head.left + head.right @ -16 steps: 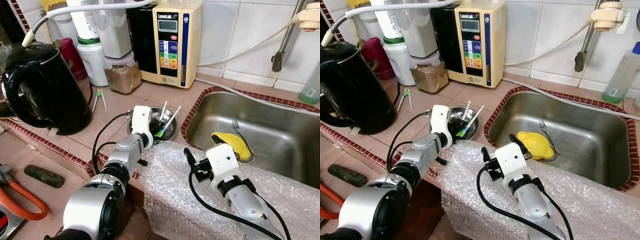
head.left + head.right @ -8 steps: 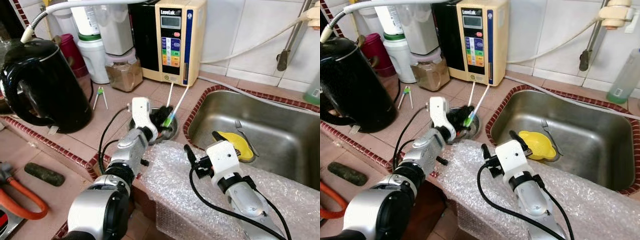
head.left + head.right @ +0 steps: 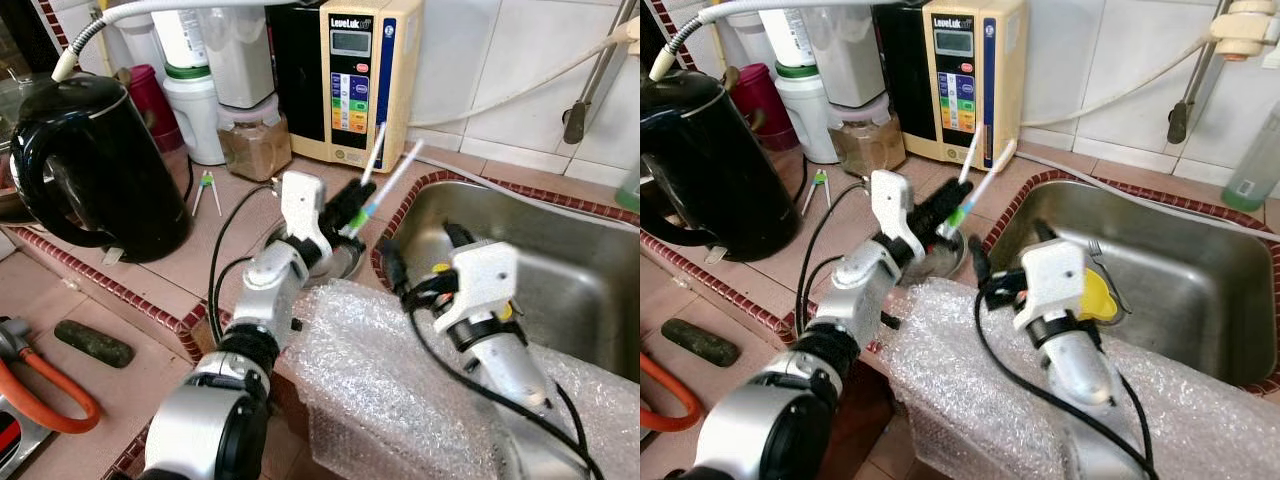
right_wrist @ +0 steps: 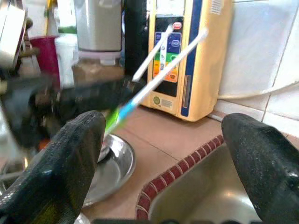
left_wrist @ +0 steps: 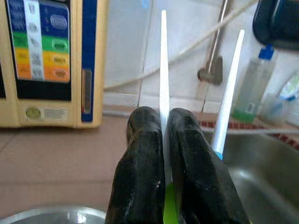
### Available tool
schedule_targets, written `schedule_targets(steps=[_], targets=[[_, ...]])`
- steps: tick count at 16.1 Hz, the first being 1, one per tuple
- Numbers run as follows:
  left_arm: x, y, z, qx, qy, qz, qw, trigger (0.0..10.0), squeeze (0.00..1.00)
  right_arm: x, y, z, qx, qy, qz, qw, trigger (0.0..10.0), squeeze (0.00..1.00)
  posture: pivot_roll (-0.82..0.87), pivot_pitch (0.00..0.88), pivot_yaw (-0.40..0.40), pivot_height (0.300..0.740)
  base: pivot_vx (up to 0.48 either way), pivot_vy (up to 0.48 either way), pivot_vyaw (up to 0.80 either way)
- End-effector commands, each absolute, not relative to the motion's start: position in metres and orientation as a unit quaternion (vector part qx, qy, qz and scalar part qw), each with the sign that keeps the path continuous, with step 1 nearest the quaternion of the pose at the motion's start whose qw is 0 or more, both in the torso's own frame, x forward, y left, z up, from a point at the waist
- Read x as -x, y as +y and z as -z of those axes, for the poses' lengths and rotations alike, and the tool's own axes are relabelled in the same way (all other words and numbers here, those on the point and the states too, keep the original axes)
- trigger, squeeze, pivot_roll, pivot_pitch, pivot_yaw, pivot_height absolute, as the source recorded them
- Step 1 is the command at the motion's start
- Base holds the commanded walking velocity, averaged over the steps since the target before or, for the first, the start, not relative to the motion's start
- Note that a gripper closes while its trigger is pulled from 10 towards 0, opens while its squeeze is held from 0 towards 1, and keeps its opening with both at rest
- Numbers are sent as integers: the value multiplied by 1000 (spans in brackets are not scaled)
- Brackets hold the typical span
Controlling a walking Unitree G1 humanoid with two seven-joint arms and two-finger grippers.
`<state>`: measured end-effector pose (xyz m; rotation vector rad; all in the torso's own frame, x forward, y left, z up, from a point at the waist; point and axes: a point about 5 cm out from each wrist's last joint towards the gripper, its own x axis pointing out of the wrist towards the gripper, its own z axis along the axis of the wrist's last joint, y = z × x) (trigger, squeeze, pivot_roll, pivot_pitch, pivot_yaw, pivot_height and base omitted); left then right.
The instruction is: Kitchen organization
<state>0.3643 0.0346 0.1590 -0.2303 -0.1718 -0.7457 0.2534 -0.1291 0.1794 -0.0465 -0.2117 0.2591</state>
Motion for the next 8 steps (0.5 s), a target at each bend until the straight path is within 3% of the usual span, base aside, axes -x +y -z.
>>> schedule_targets(steps=[1, 8], targets=[[-359, 29, -155, 104, -83, 376, 917, 0, 0, -253, -131, -190, 2, -125, -132, 983, 10000, 0, -120, 0, 84, 740, 0, 0, 0], [-339, 13, -149, 108, -101, 457, 877, 0, 0, -261, -151, -203, -68, -146, -120, 980, 10000, 0, -114, 0, 80, 740, 0, 0, 0]])
